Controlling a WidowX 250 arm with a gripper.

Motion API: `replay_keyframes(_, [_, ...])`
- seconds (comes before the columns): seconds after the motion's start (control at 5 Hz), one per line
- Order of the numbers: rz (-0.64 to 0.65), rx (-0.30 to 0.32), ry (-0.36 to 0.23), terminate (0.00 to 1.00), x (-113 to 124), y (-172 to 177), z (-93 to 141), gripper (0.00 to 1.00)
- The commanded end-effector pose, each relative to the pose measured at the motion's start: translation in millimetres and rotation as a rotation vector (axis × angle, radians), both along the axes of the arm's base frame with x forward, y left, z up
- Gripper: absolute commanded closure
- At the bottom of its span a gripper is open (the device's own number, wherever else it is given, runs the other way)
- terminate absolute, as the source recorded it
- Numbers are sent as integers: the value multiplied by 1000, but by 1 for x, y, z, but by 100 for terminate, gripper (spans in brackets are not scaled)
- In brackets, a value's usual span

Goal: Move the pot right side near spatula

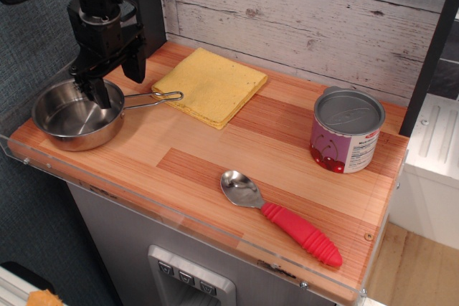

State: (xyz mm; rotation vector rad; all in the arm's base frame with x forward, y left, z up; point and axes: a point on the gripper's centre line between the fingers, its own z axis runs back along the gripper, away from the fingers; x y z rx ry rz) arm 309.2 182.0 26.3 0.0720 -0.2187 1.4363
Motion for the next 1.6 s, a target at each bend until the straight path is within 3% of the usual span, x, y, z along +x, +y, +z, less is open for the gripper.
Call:
replay_keyframes(0.0, [5, -7, -12, 0, -3, 14, 6, 0])
replay_keyframes(0.2, [0, -11, 0, 0, -4, 13, 0, 100])
replay_keyframes(0.4, [-9, -11, 7, 0, -4, 13, -3, 100])
replay_keyframes(1.0, [-97, 18, -14, 0, -7, 7, 39, 100])
replay_keyframes(1.4, [-288, 57, 52, 0, -13, -12, 53, 100])
